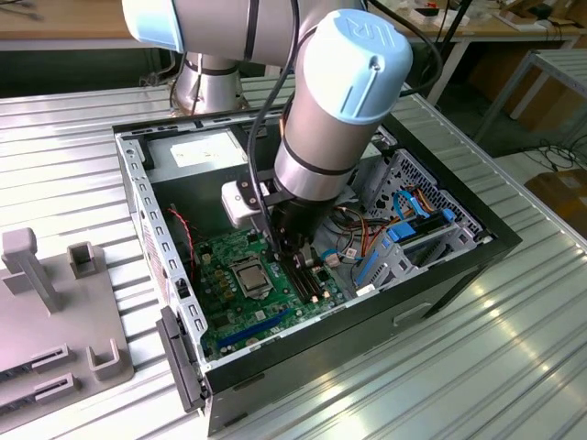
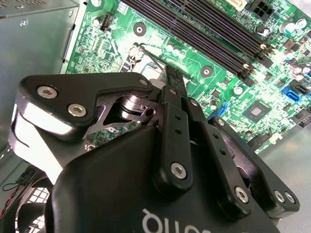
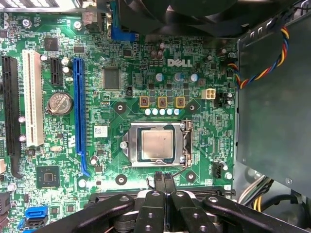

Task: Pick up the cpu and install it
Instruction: 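Close the cpu cover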

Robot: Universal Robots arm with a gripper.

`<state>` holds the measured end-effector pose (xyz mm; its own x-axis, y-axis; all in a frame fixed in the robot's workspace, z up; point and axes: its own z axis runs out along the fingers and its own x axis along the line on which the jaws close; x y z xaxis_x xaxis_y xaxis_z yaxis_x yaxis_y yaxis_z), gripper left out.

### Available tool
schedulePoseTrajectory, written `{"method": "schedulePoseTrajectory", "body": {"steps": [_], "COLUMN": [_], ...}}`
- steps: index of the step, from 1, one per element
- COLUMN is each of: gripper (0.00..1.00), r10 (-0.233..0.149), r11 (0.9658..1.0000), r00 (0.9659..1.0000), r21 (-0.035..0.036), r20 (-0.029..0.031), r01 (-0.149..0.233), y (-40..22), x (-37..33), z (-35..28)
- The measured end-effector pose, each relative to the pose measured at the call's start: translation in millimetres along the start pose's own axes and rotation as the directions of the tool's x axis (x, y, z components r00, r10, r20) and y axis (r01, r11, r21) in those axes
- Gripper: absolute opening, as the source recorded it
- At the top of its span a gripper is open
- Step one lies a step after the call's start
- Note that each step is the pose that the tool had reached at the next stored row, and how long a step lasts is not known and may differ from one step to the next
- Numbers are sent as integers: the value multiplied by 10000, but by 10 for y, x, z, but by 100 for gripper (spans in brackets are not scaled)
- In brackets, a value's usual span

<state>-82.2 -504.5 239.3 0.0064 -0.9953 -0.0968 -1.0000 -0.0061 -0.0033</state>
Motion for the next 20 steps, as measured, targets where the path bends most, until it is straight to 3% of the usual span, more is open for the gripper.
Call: {"method": "schedulePoseTrajectory", "body": {"steps": [6, 14, 20], "gripper": [11, 11, 11], "r10": [1, 2, 5], "r11": [10000, 10000, 10000], "r00": [10000, 10000, 10000], "r21": [-4, -24, -59], "r20": [0, -2, -16], "r01": [-1, -2, -6], "y": [0, 1, 1], "x": [21, 53, 122], "z": [54, 176, 200]}}
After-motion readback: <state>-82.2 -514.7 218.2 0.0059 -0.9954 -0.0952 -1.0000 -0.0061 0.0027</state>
